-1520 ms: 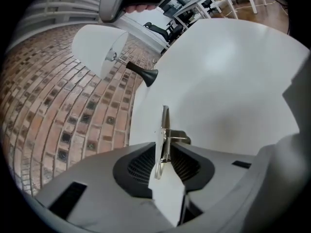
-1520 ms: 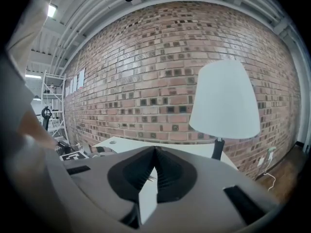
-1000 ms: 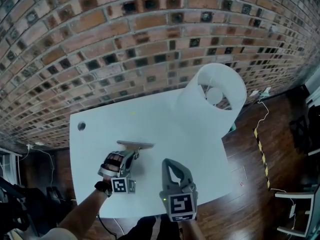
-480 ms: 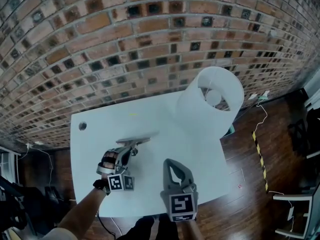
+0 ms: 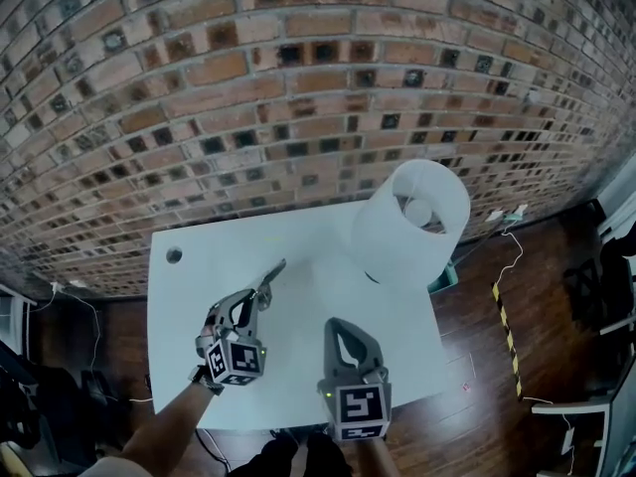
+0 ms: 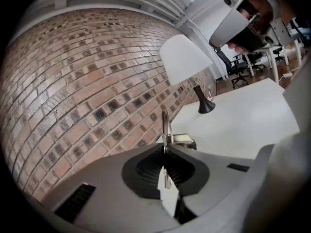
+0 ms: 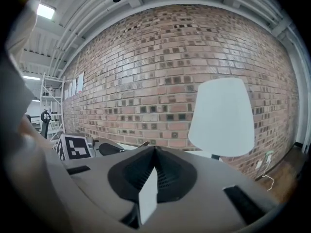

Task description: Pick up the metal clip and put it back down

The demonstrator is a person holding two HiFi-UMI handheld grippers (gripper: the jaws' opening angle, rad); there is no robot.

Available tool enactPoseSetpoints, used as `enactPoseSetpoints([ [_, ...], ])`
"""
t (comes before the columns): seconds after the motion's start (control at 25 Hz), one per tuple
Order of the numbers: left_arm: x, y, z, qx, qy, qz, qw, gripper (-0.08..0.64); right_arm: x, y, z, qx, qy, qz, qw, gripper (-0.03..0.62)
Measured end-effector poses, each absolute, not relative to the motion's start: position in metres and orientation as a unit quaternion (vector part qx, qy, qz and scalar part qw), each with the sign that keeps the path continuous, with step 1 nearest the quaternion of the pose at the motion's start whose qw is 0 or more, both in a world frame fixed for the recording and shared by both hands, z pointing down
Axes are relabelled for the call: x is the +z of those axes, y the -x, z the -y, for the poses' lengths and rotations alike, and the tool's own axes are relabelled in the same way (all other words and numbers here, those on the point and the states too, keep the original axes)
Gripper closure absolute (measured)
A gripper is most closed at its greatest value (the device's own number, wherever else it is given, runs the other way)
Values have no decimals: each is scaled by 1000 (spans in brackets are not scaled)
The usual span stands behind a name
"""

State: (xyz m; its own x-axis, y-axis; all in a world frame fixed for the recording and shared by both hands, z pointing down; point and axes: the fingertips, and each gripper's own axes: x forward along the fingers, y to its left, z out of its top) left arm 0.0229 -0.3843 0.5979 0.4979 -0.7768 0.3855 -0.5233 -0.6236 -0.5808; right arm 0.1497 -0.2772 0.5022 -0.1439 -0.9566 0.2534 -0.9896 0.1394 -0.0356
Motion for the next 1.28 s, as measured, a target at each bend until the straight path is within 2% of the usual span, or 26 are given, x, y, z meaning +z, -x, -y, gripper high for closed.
enactPoseSetpoints([
  [0.24,570,-14,367,-280,863,-394,146,529,473,-136,272,81,-642,759,79,607],
  [0.56,516,-8,337,-168,902,-395,51,529,439,-129,266,62,-638,765,61,607],
  [1.28,446,23,312,-55,914,-401,2,529,412,-99,269,27,-615,786,51,607],
])
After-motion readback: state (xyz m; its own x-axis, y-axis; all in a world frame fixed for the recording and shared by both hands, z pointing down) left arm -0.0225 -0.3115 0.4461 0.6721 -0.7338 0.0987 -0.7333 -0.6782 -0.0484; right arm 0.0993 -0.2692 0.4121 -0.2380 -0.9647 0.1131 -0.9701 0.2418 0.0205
